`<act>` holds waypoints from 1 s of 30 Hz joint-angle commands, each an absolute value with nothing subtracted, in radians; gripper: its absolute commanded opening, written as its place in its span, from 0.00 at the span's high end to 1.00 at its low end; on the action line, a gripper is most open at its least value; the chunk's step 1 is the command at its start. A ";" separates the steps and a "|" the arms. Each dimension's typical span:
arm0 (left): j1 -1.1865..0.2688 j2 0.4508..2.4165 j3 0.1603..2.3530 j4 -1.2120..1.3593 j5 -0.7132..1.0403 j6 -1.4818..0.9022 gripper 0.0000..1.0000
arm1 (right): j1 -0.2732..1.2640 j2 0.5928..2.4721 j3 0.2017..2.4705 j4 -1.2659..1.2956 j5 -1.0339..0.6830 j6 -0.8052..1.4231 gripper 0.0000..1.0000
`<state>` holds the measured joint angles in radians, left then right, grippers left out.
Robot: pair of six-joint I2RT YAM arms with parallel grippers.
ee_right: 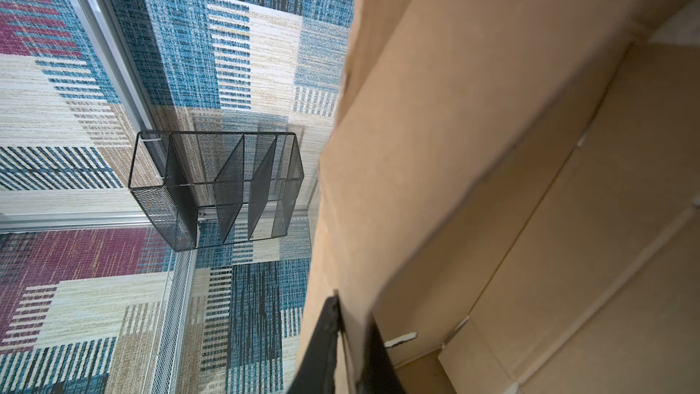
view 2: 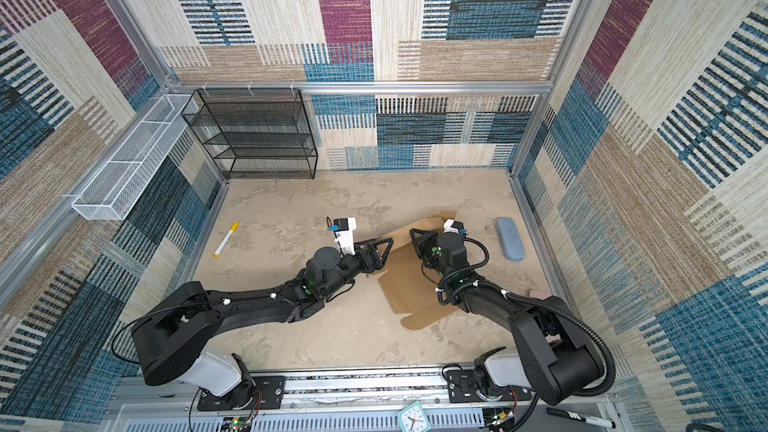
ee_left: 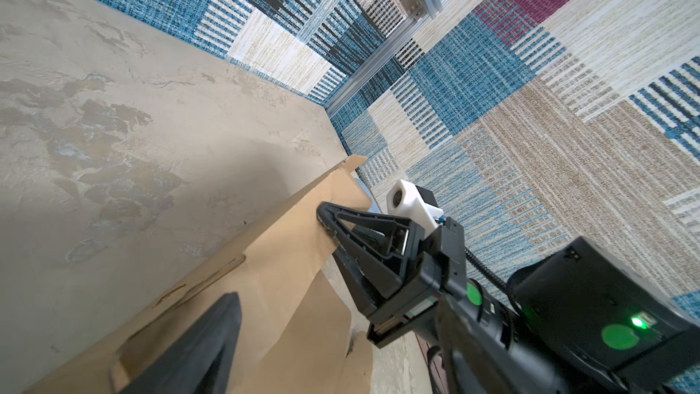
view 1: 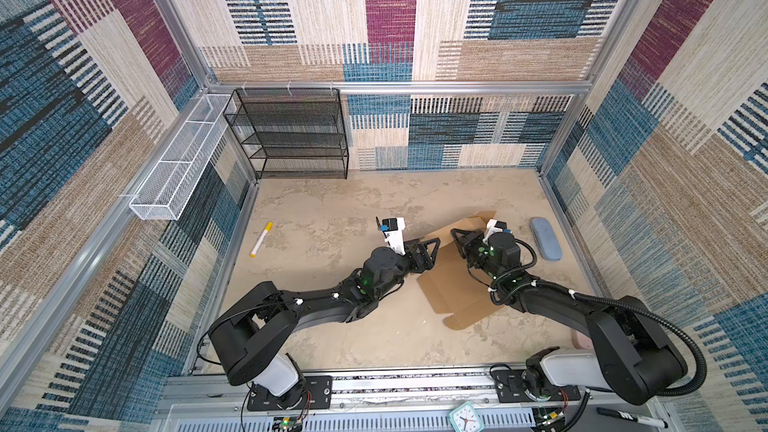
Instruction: Fold the paper box
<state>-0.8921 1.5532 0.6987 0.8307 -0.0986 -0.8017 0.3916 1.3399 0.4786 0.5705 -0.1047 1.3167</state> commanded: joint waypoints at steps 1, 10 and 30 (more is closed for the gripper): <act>-0.893 1.530 0.678 0.829 -0.093 -0.810 0.16 | 0.393 1.339 0.481 0.501 -0.123 1.309 0.89; -0.892 1.480 0.692 0.763 -0.044 -0.808 0.16 | 0.393 1.341 0.501 0.463 -0.119 1.313 0.90; -0.866 1.530 0.990 0.116 0.031 -0.664 0.15 | 0.393 1.329 0.561 0.289 -0.116 1.323 0.90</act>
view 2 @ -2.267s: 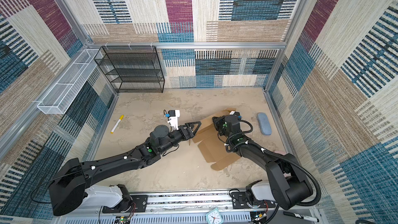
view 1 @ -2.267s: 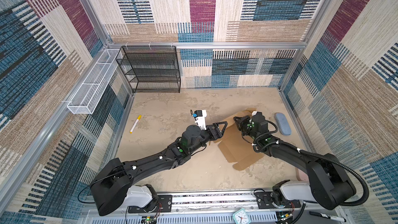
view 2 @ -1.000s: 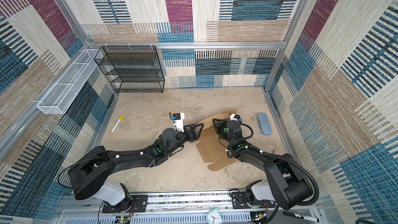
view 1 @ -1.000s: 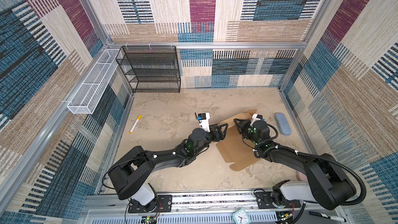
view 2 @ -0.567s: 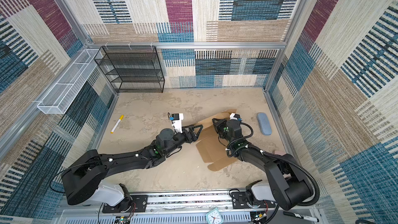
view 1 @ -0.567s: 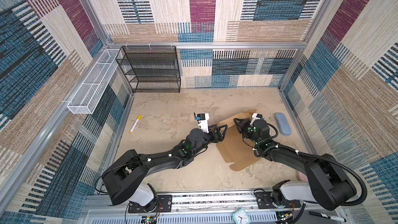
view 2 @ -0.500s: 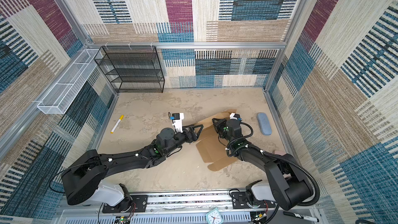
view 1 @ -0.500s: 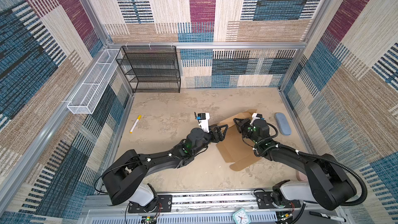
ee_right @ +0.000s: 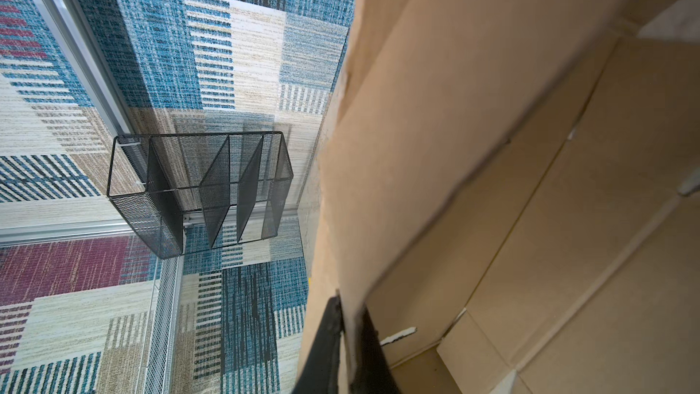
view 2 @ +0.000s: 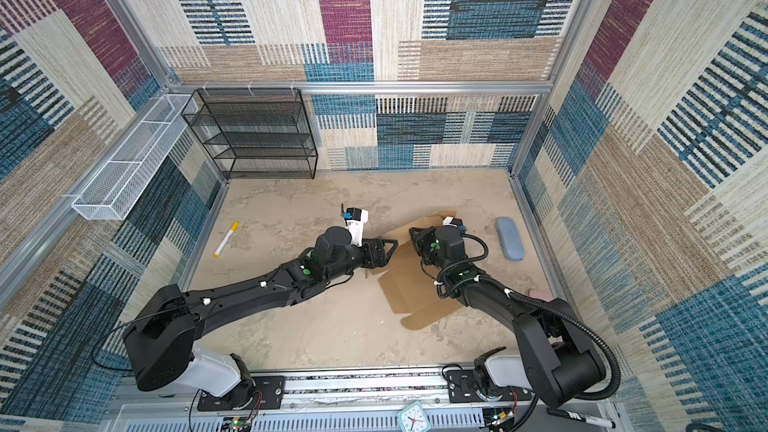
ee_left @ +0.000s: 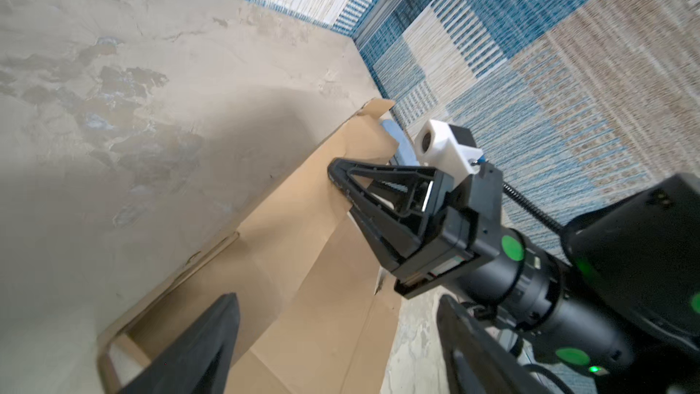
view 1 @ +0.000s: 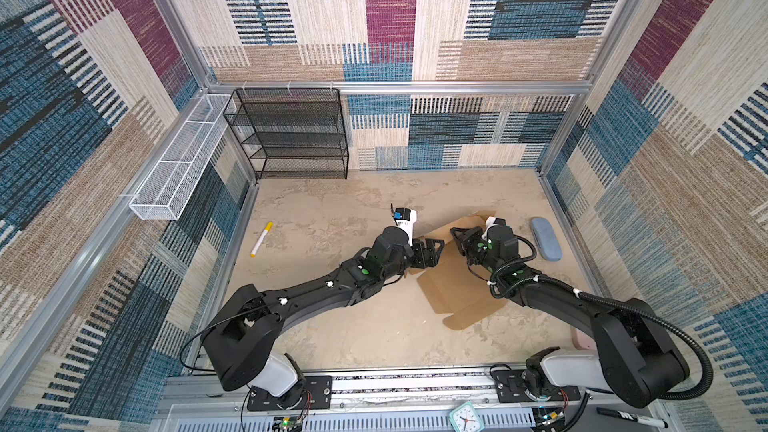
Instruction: Fold the paper box
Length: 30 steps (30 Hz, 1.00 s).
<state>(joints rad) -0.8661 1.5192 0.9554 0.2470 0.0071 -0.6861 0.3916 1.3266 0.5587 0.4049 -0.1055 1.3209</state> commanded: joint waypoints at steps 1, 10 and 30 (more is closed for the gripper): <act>-0.865 1.536 1.002 0.091 0.033 -0.670 0.15 | 0.393 1.328 0.564 0.284 -0.114 1.323 0.90; -0.867 1.604 1.085 0.013 0.051 -0.683 0.16 | 0.393 1.329 0.572 0.277 -0.122 1.327 0.90; -0.865 1.640 1.073 0.155 -0.008 -0.712 0.28 | 0.393 1.321 0.566 0.275 -0.138 1.330 0.90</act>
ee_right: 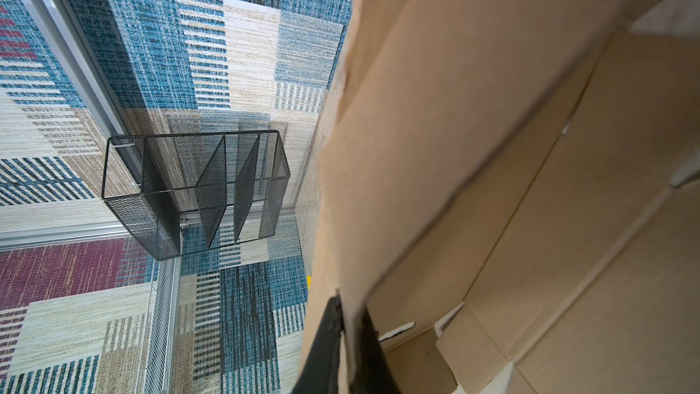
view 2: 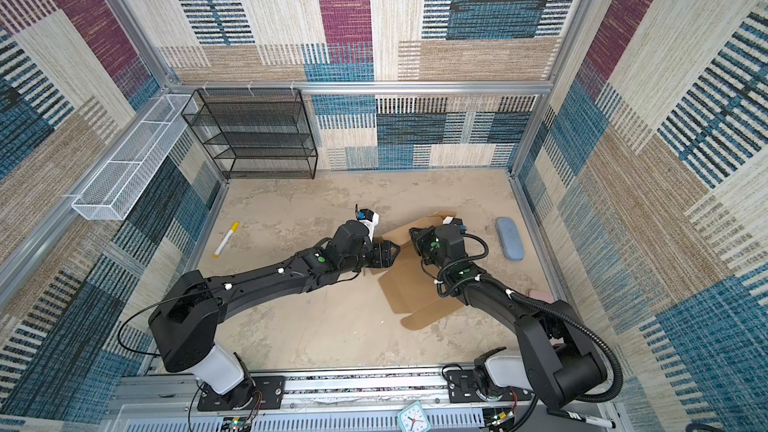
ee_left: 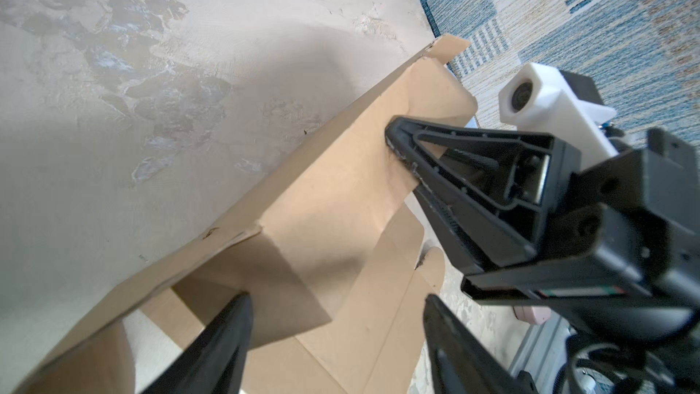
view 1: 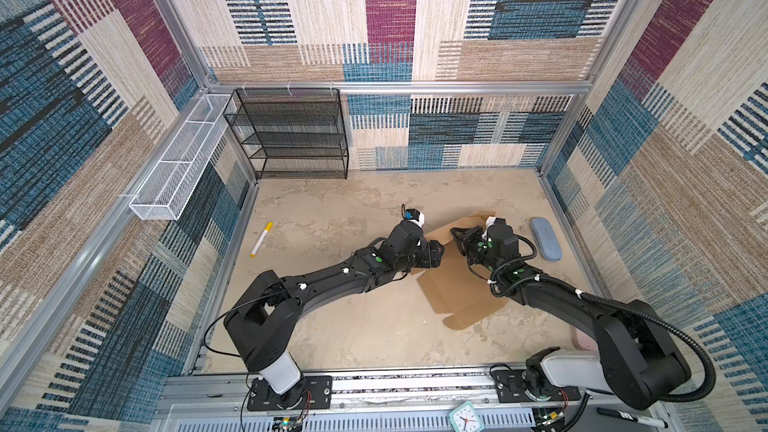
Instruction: Fold the paper box
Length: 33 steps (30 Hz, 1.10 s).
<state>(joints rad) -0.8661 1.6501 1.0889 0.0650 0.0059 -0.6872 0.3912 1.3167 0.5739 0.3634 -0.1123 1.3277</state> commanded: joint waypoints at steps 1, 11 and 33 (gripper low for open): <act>-0.865 1.635 1.063 0.173 -0.011 -0.717 0.29 | 0.393 1.320 0.565 0.277 -0.139 1.330 0.90; -0.860 1.620 0.954 0.405 -0.010 -0.786 0.44 | 0.393 1.315 0.539 0.315 -0.159 1.349 0.90; -0.854 1.658 0.986 0.402 -0.022 -0.762 0.58 | 0.393 1.290 0.549 0.269 -0.150 1.357 0.89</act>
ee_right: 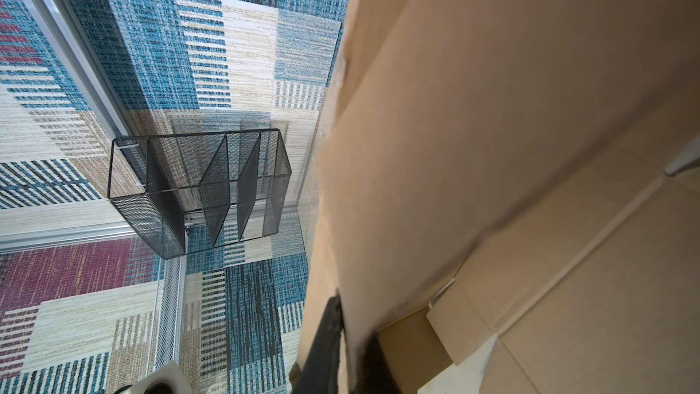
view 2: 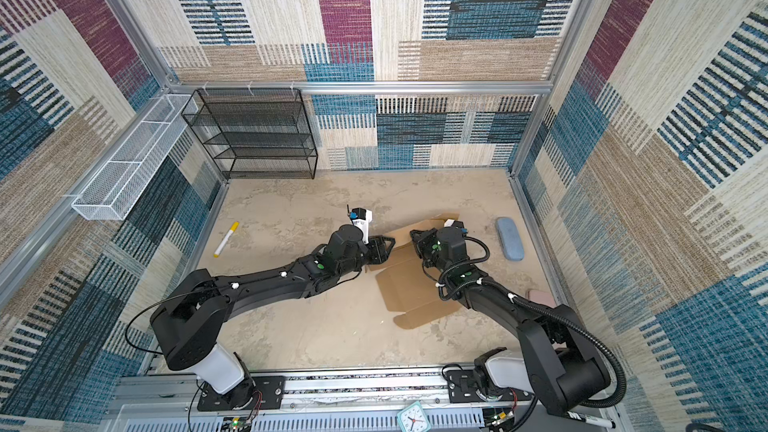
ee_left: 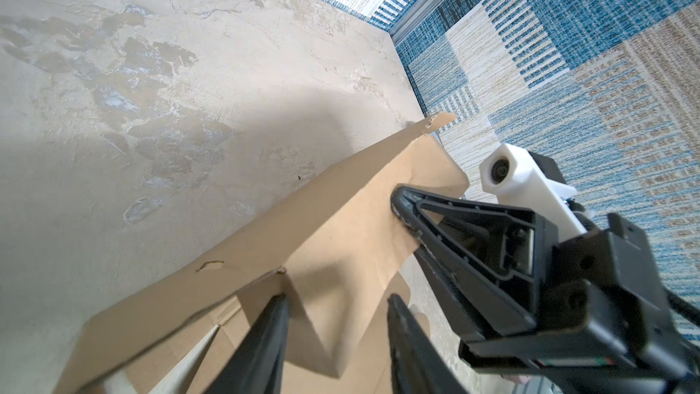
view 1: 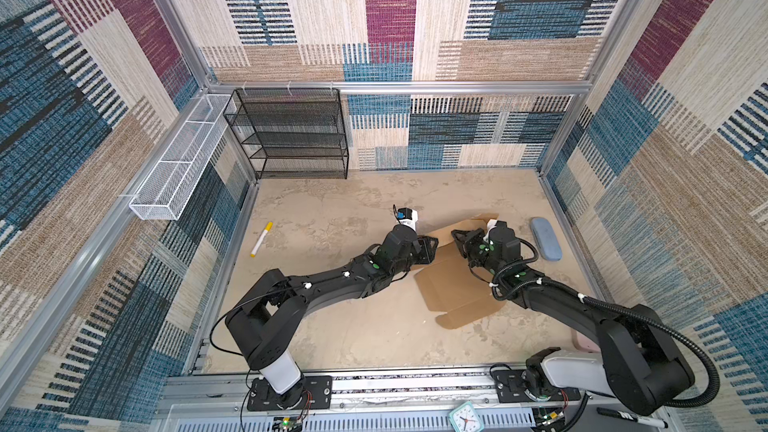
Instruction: Fold the paper box
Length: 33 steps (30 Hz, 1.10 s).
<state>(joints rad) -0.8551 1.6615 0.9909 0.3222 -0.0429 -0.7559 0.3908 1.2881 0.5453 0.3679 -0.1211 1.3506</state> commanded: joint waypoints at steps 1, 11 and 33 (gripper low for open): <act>-0.854 1.654 0.982 0.418 -0.020 -0.766 0.59 | 0.393 1.291 0.550 0.265 -0.149 1.360 0.89; -0.845 1.573 0.927 0.466 -0.008 -0.793 0.46 | 0.400 1.283 0.570 0.207 -0.106 1.397 0.89; -0.583 1.130 0.397 0.539 -0.055 -0.355 0.16 | 0.474 1.333 0.669 0.073 -0.002 1.499 0.91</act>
